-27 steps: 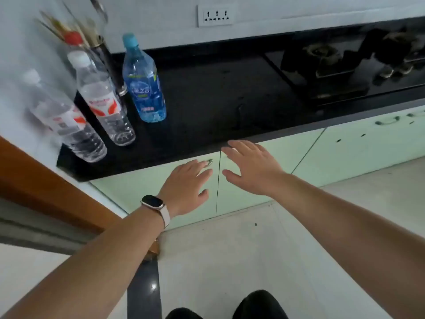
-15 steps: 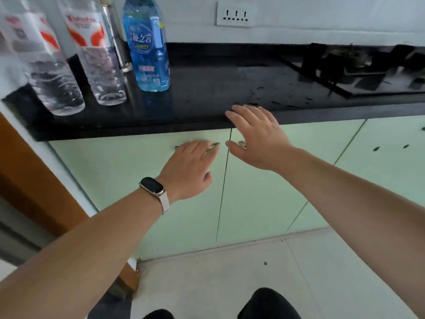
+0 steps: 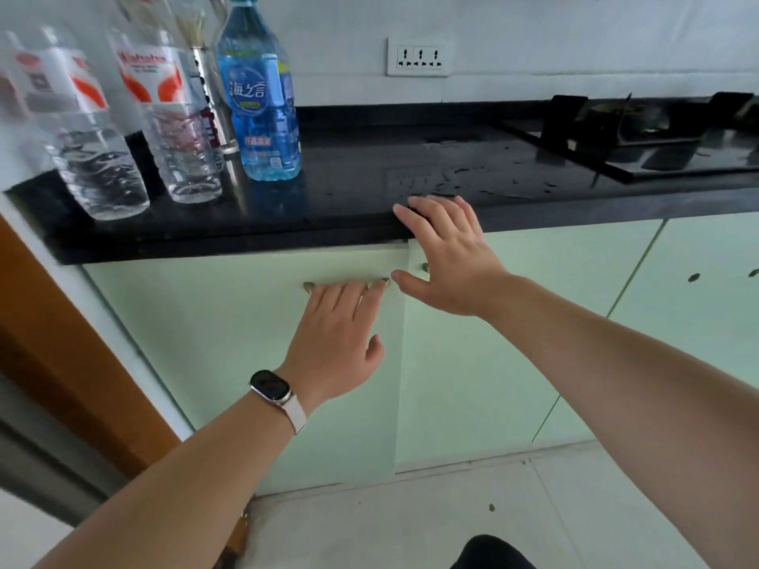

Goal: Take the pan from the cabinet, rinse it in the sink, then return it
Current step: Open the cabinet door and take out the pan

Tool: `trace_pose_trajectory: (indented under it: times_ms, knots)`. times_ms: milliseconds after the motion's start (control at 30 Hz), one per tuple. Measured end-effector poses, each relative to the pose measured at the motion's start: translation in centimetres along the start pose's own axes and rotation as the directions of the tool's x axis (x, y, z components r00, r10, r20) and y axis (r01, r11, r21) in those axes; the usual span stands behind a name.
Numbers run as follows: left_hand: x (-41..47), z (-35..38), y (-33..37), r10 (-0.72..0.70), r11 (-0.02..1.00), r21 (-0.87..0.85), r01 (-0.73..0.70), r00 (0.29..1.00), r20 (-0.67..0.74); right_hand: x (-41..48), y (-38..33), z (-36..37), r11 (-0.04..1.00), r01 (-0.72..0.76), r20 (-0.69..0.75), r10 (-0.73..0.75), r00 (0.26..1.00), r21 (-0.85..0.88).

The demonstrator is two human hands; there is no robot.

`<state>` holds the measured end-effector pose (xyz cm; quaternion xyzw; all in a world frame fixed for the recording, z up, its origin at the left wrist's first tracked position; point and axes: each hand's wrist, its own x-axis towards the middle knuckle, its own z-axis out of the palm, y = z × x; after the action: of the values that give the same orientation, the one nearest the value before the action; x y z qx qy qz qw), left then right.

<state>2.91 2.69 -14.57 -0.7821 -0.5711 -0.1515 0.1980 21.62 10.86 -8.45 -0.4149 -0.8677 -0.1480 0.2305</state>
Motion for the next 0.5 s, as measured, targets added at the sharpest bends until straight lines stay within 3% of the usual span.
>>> trace_pose_trajectory:
  times_ms: [200, 433, 500]
  knots:
    - [-2.1, -0.8, 1.0, 0.002, 1.000, -0.020, -0.003, 0.998, -0.066, -0.5, -0.5, -0.6, 0.999, 0.005, 0.077, -0.002, 0.997, -0.038]
    - [-3.9, -1.8, 0.9, 0.036, 0.998, -0.050, -0.042, 0.994, -0.103, -3.9, -3.4, -0.3, 0.969, 0.125, 0.015, -0.132, 0.991, 0.211]
    - [-4.8, -2.1, 1.1, 0.043, 0.996, -0.078, -0.052, 0.992, -0.115, -4.6, -4.2, -0.2, 0.954, 0.160, -0.066, -0.147, 0.987, 0.254]
